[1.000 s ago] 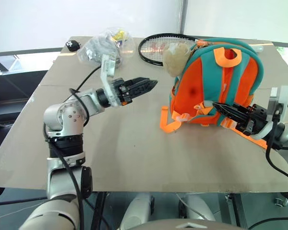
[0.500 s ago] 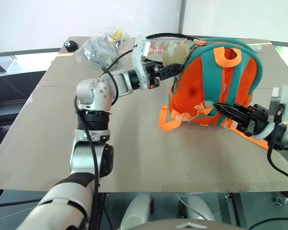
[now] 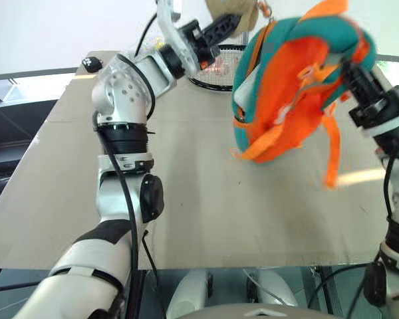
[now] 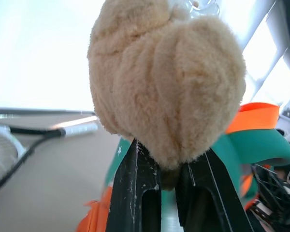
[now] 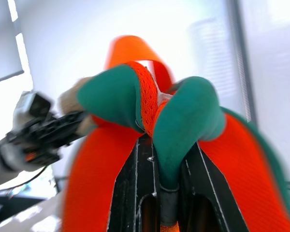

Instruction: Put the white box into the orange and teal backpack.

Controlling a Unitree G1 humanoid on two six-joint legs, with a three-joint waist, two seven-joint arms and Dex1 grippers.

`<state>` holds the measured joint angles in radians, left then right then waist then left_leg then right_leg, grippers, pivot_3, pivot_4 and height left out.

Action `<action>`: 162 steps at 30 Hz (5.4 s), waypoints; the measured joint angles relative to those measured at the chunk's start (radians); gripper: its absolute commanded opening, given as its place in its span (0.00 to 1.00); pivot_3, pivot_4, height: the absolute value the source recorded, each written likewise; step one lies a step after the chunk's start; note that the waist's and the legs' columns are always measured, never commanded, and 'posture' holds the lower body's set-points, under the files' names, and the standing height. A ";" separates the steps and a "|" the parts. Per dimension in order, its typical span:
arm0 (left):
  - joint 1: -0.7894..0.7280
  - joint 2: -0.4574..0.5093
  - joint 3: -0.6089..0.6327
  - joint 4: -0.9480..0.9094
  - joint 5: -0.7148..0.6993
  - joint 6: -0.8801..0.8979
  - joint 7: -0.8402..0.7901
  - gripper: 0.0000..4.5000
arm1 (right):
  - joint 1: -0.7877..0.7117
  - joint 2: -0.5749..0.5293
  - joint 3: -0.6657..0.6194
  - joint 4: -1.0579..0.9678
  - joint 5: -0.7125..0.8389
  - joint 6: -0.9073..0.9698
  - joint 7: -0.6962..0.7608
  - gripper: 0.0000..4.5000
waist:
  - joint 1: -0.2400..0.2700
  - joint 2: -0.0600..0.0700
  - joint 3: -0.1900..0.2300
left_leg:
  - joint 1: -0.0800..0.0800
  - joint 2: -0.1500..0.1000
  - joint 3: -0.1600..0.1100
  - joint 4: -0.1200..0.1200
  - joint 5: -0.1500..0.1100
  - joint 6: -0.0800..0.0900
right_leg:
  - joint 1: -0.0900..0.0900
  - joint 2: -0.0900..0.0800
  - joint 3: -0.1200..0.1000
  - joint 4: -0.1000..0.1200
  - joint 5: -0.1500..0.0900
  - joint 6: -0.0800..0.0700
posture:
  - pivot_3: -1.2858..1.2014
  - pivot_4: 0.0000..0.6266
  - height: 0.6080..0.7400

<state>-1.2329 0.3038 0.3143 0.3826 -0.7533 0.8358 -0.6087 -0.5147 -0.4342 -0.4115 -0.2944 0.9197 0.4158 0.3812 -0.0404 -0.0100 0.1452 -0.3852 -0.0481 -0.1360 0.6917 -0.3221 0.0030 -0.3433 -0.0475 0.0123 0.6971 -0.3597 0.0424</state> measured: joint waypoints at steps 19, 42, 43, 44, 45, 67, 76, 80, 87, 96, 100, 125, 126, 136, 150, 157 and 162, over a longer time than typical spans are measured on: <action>0.626 0.013 0.025 -0.655 -0.414 0.371 0.363 0.01 | -0.126 0.122 0.010 0.223 -0.151 -0.028 -0.281 0.00 | -0.006 0.006 -0.001 | -0.003 -0.001 -0.001 0.009 -0.001 0.002 | -0.001 -0.001 0.001 0.002 0.000 0.000 | 0.52 0.24 1.00; 0.190 0.066 0.021 -0.205 -0.372 0.014 0.345 0.01 | -0.089 0.122 0.050 0.058 -0.070 0.076 -0.341 0.00 | -0.015 0.007 -0.001 | -0.010 0.000 0.009 0.012 -0.001 0.002 | -0.002 0.000 0.002 0.001 0.000 0.000 | 0.52 0.24 1.00; 0.186 0.068 0.021 -0.200 -0.368 0.008 0.342 0.01 | -0.084 0.122 0.054 0.048 -0.065 0.081 -0.339 0.00 | -0.014 0.007 -0.001 | -0.010 0.000 0.008 0.012 -0.001 0.002 | -0.002 0.000 0.001 0.001 0.000 0.000 | 0.52 0.24 1.00; 0.169 0.069 0.011 -0.178 -0.338 -0.014 0.306 0.01 | -0.041 0.099 0.085 -0.023 -0.040 0.120 -0.316 0.00 | -0.013 0.007 -0.001 | -0.010 -0.001 0.008 0.012 -0.001 0.002 | -0.002 0.000 0.001 0.001 0.000 0.000 | 0.52 0.24 1.00; 0.167 0.071 0.003 -0.172 -0.324 -0.020 0.285 0.01 | -0.009 0.076 0.115 -0.074 -0.028 0.148 -0.297 0.00 | -0.011 0.007 -0.001 | -0.010 -0.001 0.007 0.012 -0.001 0.002 | -0.002 0.001 0.001 0.001 0.000 0.000 | 0.52 0.24 1.00; 0.400 0.030 -0.090 -0.373 -0.228 0.032 0.148 0.00 | 0.084 -0.106 0.334 -0.229 -0.056 0.330 -0.062 0.90 | -0.002 0.006 -0.001 | -0.001 -0.001 0.000 0.009 -0.002 0.003 | 0.002 0.000 0.003 -0.001 0.000 0.000 | 0.52 0.24 1.00; 0.421 0.046 -0.089 -0.406 -0.225 0.046 0.133 0.00 | -0.108 -0.089 0.340 -0.058 -0.037 0.390 0.017 0.90 | -0.002 0.006 -0.001 | -0.001 -0.001 -0.001 0.008 -0.002 0.003 | 0.002 0.000 0.003 -0.002 0.000 0.000 | 0.52 0.24 1.00; 0.423 0.050 -0.091 -0.411 -0.211 0.045 0.130 0.00 | -0.187 -0.048 0.400 0.005 -0.084 0.387 0.053 0.77 | -0.005 0.006 -0.001 | 0.000 -0.001 0.000 0.008 -0.002 0.003 | 0.002 0.000 0.003 -0.001 0.000 0.000 | 0.52 0.24 1.00; 0.453 0.056 -0.088 -0.448 -0.199 0.041 0.131 0.00 | -0.198 0.055 0.407 0.061 -0.185 0.335 0.011 0.08 | -0.003 0.006 -0.001 | -0.001 -0.001 -0.001 0.008 -0.002 0.003 | 0.001 -0.001 0.002 -0.001 0.000 0.000 | 0.52 0.24 1.00; 0.413 0.061 -0.061 -0.409 -0.180 0.018 0.160 0.00 | -0.198 0.167 0.281 0.047 -0.205 0.323 -0.205 0.01 | -0.002 0.006 -0.001 | -0.001 -0.002 -0.003 0.008 -0.002 0.003 | 0.000 -0.001 0.001 -0.001 0.000 0.000 | 0.52 0.24 1.00; 0.350 0.056 -0.019 -0.360 -0.189 0.008 0.196 0.00 | -0.217 0.233 0.214 0.035 -0.198 0.323 -0.344 0.01 | -0.003 0.006 -0.001 | -0.001 -0.002 -0.002 0.008 -0.002 0.003 | 0.000 -0.001 0.002 0.001 0.000 0.000 | 0.52 0.24 1.00; 0.653 0.038 0.039 -0.558 -0.426 0.102 0.458 0.00 | -0.308 0.316 0.148 0.149 -0.207 0.248 -0.609 0.01 | -0.029 0.007 -0.001 | -0.004 -0.002 -0.003 0.008 -0.002 0.003 | -0.002 -0.001 0.002 0.001 0.000 0.000 | 0.52 0.24 1.00; 0.668 0.038 0.039 -0.561 -0.430 0.102 0.466 0.00 | -0.309 0.316 0.148 0.153 -0.207 0.243 -0.609 0.01 | -0.029 0.007 -0.001 | -0.004 -0.002 -0.003 0.008 -0.002 0.003 | -0.002 -0.001 0.002 0.001 0.000 0.000 | 0.52 0.24 1.00; 0.932 0.038 -0.051 -0.580 -0.328 0.031 0.446 0.00 | -0.326 0.318 0.148 0.198 -0.201 0.233 -0.627 0.01 | -0.029 0.007 -0.001 | 0.004 -0.002 0.001 -0.002 -0.002 0.003 | -0.001 -0.002 0.005 -0.001 0.000 0.000 | 0.52 0.24 1.00; 0.797 -0.079 -0.283 -0.344 0.027 -0.194 0.387 0.00 | -0.164 0.130 0.147 -0.026 -0.147 0.333 -0.585 0.01 | -0.003 0.007 -0.002 | 0.002 -0.002 0.001 -0.003 -0.001 0.002 | -0.001 -0.003 0.004 -0.001 0.000 0.000 | 0.52 0.24 1.00; 0.842 0.005 -0.327 -0.378 0.139 -0.271 0.204 0.19 | 0.054 -0.022 0.277 -0.190 -0.143 0.406 -0.345 0.21 | -0.014 0.007 -0.002 | 0.003 0.001 0.006 -0.006 -0.001 0.002 | -0.001 0.000 0.007 -0.002 0.000 0.000 | 0.52 0.24 1.00; 0.906 0.078 -0.339 -0.431 0.207 -0.341 0.097 0.66 | 0.100 -0.125 0.288 -0.180 -0.201 0.398 -0.214 0.73 | -0.004 0.007 -0.002 | 0.006 0.001 0.004 -0.006 -0.001 0.002 | -0.001 0.000 0.007 -0.003 0.000 0.000 | 0.52 0.24 1.00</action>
<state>-0.3272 0.3819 -0.0244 -0.0485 -0.5467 0.4944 -0.5119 -0.4143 -0.5590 -0.1237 -0.4741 0.7190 0.8136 0.1673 -0.0441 -0.0029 0.1436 -0.3789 -0.0474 -0.1319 0.6861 -0.3232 0.0051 -0.3443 -0.0478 0.0192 0.6937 -0.3598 0.0426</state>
